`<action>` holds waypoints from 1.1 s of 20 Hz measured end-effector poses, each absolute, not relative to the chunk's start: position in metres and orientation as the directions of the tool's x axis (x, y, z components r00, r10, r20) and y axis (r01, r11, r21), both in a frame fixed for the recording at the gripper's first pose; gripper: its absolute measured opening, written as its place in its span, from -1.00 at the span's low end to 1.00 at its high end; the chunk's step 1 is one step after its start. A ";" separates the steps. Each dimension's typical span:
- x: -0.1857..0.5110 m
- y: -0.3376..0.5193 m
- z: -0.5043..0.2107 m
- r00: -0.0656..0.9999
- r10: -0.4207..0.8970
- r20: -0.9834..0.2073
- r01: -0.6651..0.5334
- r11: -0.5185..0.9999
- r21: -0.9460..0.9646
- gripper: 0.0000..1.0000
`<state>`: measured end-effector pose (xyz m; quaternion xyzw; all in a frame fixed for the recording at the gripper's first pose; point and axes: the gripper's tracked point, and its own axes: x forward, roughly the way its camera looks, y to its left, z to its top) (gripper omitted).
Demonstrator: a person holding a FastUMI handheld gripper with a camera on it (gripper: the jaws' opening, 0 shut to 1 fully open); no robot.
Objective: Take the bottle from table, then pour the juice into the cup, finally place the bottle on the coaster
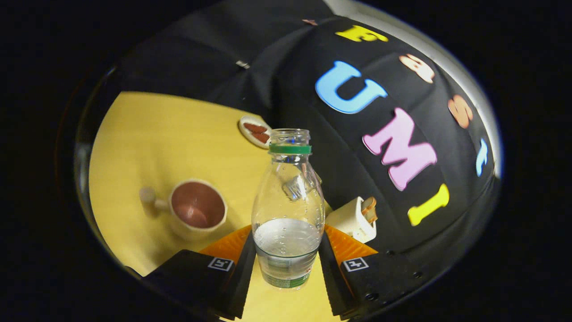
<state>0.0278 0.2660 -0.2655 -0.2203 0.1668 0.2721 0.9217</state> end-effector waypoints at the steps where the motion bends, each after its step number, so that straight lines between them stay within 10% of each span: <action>1: 0.034 0.267 -0.257 0.793 0.453 -0.406 -0.563 0.800 -0.208 0.47; 6: 0.076 0.252 -0.232 0.803 0.496 -0.329 -0.479 0.867 0.137 0.49; 22: 0.173 0.256 -0.303 0.831 0.496 -0.250 -0.444 0.864 0.237 0.55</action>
